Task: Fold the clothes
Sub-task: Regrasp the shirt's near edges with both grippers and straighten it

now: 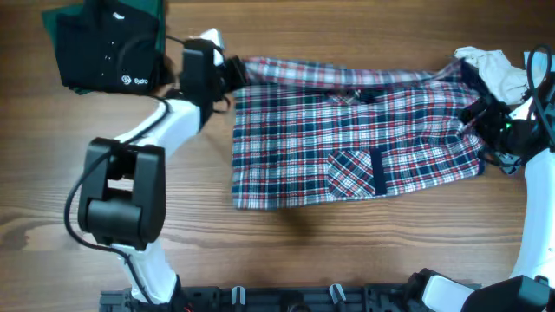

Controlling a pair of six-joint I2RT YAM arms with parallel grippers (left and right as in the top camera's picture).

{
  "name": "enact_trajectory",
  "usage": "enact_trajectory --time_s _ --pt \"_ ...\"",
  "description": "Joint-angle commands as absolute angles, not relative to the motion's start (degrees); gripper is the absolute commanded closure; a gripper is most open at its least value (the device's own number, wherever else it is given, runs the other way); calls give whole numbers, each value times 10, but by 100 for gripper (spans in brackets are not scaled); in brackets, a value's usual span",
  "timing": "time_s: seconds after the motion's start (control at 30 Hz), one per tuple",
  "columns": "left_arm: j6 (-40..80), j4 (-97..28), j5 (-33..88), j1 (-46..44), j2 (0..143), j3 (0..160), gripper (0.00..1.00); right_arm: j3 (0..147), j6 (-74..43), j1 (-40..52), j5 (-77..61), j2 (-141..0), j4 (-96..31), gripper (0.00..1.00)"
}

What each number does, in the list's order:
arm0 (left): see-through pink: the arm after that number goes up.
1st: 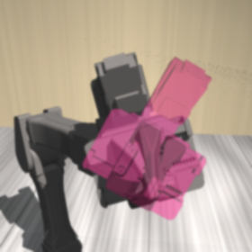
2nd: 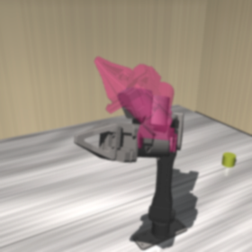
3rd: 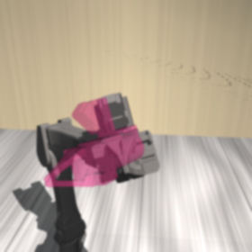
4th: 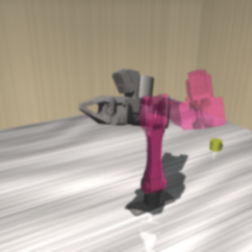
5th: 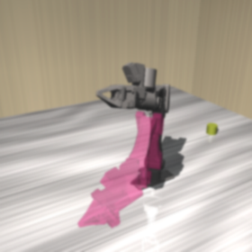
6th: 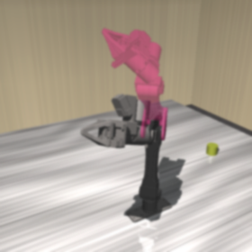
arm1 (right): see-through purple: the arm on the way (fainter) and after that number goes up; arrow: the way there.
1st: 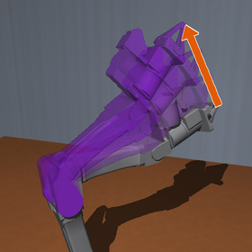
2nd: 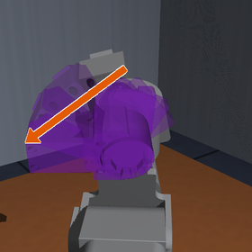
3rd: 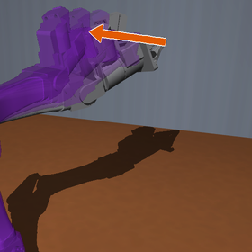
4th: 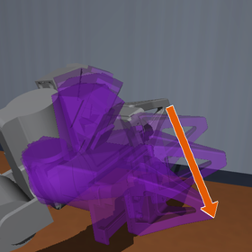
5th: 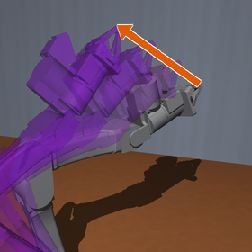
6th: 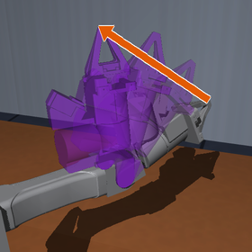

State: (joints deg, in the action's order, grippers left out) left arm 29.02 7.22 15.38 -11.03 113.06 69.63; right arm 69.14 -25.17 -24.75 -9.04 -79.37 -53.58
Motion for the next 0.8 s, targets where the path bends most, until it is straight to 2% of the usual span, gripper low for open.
enact_trajectory --time_s 0.0,0.2,0.27,0.4,0.47,0.57,0.6,0.67,0.77 --pt "288 116 151 -69 1127 717 96 696 -240 -246 -125 -790 -541 0" --pt "272 131 108 -26 1127 717 95 689 -240 -208 -143 -791 -534 0" --pt "254 131 107 -17 1127 717 89 689 -243 -185 -143 -792 -531 0" --pt "240 117 62 -3 1127 717 95 689 -280 -130 -113 -793 -512 0" --pt "240 111 29 3 1127 717 93 689 -296 -106 -81 -793 -507 0" --pt "240 109 25 15 1127 717 85 689 -301 -77 -30 -793 -501 0" --pt "240 110 25 17 1127 717 76 689 -300 -70 -21 -793 -501 0" --pt "226 120 25 17 1127 717 41 689 -300 -64 -19 -793 -502 0" --pt "227 114 56 17 1127 717 33 689 -294 -62 -20 -794 -502 0"
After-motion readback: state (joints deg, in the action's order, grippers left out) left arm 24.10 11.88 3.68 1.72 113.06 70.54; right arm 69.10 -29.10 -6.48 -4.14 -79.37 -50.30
